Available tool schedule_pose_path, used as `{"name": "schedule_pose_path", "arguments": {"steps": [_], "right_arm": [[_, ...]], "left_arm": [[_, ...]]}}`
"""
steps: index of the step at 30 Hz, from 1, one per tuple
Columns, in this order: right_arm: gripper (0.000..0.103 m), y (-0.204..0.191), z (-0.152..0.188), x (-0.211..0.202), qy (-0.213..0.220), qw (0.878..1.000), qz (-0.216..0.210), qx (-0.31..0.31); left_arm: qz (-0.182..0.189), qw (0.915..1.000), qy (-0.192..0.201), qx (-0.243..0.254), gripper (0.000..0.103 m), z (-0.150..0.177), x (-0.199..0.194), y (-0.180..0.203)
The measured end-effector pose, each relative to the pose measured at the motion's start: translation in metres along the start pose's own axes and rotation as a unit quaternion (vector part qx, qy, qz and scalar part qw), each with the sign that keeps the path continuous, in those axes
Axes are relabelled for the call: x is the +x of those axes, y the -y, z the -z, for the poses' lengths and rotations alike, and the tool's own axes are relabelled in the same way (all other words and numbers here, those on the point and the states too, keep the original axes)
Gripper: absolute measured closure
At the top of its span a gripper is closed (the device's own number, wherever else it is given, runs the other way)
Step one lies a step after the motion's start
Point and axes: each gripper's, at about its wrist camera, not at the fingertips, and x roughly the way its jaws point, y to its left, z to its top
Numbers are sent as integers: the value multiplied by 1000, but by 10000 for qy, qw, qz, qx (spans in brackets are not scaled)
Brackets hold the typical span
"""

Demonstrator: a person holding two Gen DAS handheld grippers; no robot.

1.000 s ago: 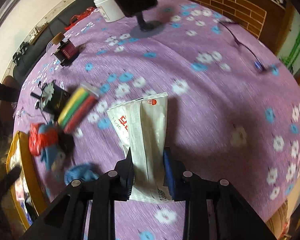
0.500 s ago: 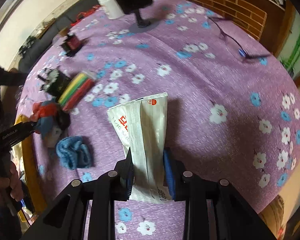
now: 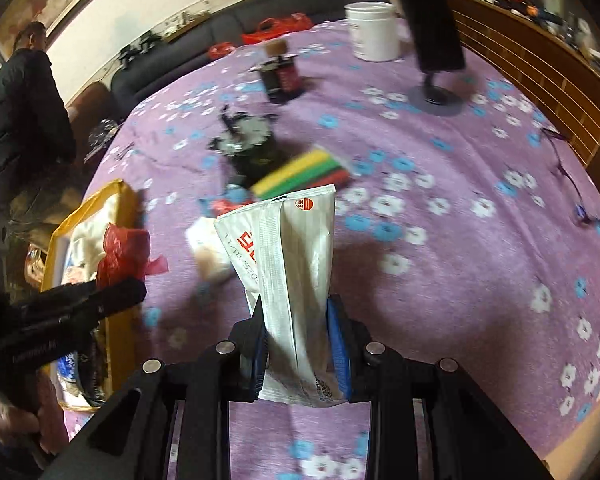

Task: Organize soft objects
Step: 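Grasp the red plastic bag with the left tool while the right tool holds the paper bag, then carry the red bag and white paper bag into the tray and open both tools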

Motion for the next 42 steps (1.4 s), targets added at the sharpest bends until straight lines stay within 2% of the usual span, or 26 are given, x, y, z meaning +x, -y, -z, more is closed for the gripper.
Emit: {"name": "schedule_pose_path", "arguments": {"steps": [13,29,42], "right_arm": [[73,-63,-7,7,0,9979,-370,-535],[73,-127,-3,12,-70,9917,-594,-1138],[73,-181,-2,26,-197,9856,-792,-1481]], "left_arm": [[-194,9982,372,-424,65,18,-47,-47],[-321,9923,683,-979,64,37,-79,-102],[-529,9844,700,-1524,64,63,-95,-161]]}}
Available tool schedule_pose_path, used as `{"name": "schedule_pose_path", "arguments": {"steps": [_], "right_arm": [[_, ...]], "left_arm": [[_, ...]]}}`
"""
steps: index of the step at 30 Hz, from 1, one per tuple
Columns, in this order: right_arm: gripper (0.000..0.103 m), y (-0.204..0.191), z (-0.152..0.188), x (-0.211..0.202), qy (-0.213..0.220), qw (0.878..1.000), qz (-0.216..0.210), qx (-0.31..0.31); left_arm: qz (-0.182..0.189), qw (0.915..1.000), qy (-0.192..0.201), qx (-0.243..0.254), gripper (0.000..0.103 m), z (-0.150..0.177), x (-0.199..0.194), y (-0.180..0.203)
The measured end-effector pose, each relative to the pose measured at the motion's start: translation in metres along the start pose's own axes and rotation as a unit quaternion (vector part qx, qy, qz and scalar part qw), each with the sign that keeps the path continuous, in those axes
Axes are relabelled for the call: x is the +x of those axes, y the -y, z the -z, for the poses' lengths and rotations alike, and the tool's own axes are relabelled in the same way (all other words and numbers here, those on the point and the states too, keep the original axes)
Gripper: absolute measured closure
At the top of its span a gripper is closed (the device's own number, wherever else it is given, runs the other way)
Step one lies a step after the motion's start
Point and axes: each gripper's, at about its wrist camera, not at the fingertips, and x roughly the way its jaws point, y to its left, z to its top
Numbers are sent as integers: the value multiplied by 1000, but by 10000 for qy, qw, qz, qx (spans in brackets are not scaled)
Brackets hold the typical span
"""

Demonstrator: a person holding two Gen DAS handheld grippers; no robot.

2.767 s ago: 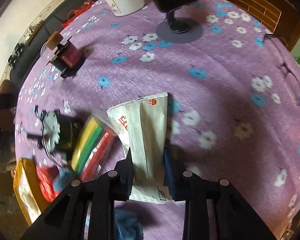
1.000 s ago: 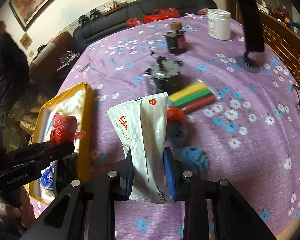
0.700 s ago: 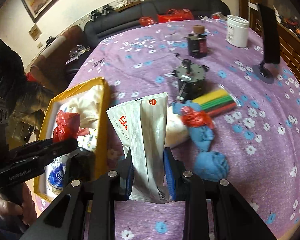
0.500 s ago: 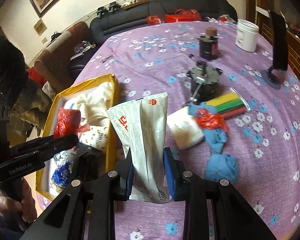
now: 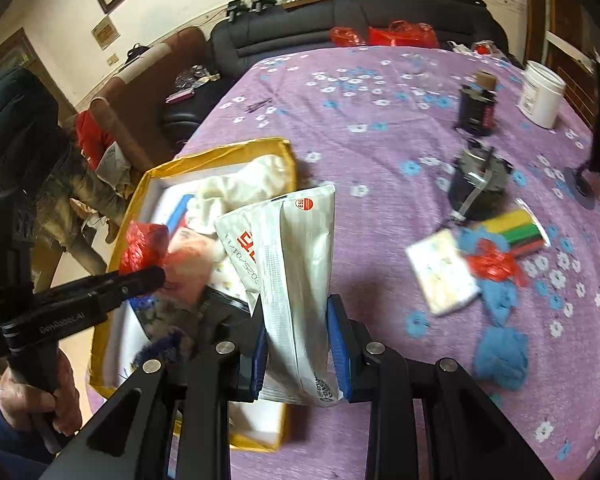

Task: Organize soft objects
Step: 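Carry the red bag and white paper bag into the tray and open both tools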

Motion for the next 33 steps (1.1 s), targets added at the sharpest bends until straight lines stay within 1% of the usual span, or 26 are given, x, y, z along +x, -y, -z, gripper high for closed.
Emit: {"name": "schedule_pose_path", "arguments": {"steps": [4,10,14,18,20,23,26,27,31,33], "right_arm": [[73,-23,-13,16,-111,9997,-159,-131],[73,-57,-44,53,-394,9987,-277,-182],[73,-80,-62,76,-489,9977,-333,-329],[73,-97,-79,105,-711,9961,-391,-358],[73,-106,-85,118,-796,9953,-353,-431],[73,-118,-93,133,-807,9948,-247,-576],[72,-124,-101,145,-848,9944,-190,-593],[70,-126,-102,147,-859,9943,-187,-612],[66,-133,-106,146,-764,9938,-79,-798],[60,-132,-106,141,-716,9942,-66,-800]], "left_arm": [[-64,10000,-26,-61,64,1,-1,-15],[-86,9998,-64,-164,64,0,-1,-37],[-76,9997,-115,-180,64,-1,2,-45],[-52,9997,-181,-152,64,0,5,-50],[-43,9997,-200,-102,64,1,6,-50],[-61,9998,-203,-18,64,2,7,-50],[-31,9998,-211,-29,64,3,7,-53],[-30,9998,-199,-12,64,3,6,-52],[-25,9998,-196,20,62,4,6,-52],[-1,9998,-203,26,60,4,5,-52]]}}
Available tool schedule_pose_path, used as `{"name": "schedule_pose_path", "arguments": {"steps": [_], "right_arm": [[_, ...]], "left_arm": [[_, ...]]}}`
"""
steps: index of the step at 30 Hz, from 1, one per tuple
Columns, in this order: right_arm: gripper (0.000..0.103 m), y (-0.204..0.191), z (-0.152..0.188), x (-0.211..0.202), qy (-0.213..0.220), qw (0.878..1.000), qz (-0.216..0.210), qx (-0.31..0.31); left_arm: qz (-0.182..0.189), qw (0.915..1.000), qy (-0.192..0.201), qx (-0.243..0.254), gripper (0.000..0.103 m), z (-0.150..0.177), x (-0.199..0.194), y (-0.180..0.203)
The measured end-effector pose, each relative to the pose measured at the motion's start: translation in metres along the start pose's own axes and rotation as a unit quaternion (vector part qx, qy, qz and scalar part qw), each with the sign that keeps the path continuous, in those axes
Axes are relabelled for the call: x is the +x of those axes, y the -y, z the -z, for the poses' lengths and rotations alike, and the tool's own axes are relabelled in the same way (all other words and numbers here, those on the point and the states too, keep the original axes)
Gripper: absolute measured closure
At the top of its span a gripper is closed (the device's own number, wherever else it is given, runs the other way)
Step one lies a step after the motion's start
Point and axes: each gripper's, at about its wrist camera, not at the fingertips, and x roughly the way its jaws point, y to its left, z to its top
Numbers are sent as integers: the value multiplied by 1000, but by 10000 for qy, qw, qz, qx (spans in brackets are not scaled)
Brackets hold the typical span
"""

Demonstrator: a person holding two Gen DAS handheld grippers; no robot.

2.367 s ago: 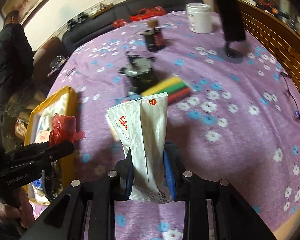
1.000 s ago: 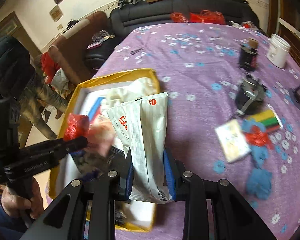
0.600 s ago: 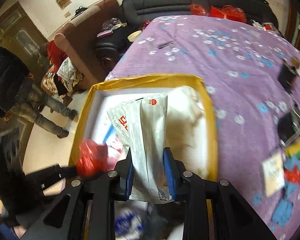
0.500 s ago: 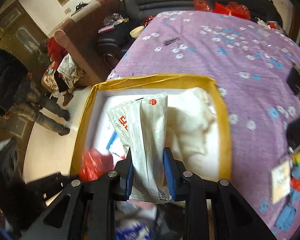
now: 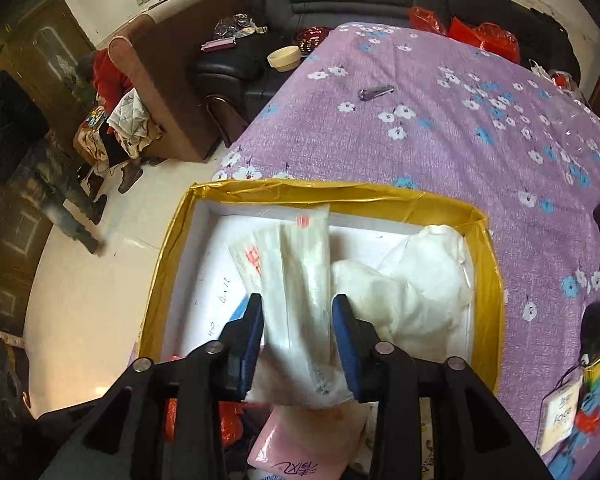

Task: Organize soft objects
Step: 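Carry the red bag and white paper bag into the tray and open both tools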

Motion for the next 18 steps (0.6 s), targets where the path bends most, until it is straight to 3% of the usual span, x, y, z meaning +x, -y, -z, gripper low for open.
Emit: {"name": "schedule_pose_path", "arguments": {"steps": [5,10,18], "right_arm": [[57,11,5,-21,184,9996,-102,173],[57,29,23,-45,311,9976,-318,523],[57,58,61,-74,458,9943,-333,909]], "left_arm": [[20,10000,35,-64,56,-1,-3,-1],[19,9998,185,11,44,0,-11,6],[-62,9991,294,283,43,3,-17,28]]}}
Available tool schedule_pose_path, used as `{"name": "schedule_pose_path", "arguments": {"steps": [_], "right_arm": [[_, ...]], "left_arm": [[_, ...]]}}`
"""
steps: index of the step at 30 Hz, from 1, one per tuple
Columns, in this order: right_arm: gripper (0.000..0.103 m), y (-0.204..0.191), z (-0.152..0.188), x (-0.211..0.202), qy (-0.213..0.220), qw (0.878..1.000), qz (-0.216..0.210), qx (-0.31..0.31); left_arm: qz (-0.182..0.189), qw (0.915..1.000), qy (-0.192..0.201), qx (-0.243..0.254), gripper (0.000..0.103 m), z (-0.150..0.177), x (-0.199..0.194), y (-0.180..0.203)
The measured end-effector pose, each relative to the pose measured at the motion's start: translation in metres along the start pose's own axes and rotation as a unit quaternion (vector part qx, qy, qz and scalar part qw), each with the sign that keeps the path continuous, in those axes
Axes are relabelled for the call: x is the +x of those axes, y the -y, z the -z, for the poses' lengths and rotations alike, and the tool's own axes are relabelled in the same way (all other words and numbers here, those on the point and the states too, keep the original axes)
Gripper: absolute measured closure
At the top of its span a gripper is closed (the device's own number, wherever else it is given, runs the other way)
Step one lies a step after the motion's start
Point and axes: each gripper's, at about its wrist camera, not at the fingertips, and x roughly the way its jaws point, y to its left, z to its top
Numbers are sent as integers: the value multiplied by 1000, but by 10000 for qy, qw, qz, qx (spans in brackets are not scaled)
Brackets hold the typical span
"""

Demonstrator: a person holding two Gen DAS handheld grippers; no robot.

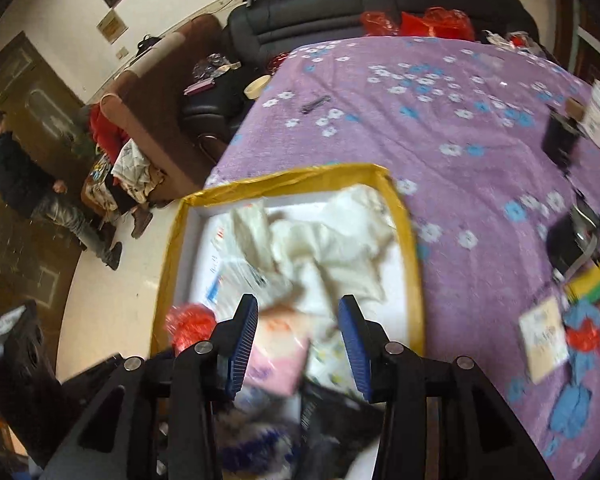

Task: Organize soft objects
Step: 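Carry the red bag and white paper bag into the tray and open both tools, then grasp the blue knitted cloth with the right tool while the left tool grasps the Face pack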

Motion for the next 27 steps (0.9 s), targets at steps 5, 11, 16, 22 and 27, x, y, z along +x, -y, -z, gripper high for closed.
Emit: {"name": "schedule_pose_path", "arguments": {"steps": [5,11,16,22,27], "right_arm": [[57,29,19,-18,19,9996,11,279],[57,73,42,-31,-55,9976,72,681],[57,107,63,-40,-100,9950,162,979],[57,152,87,-58,-34,9890,292,1451],[57,187,103,-75,104,9820,421,1837]], "left_arm": [[-87,9999,63,60,39,0,-3,13],[-95,9998,68,156,39,-1,-2,32],[-74,9995,70,308,39,-3,1,50],[-36,9989,19,471,39,-7,8,72],[22,9976,-73,689,39,-7,17,93]]}}
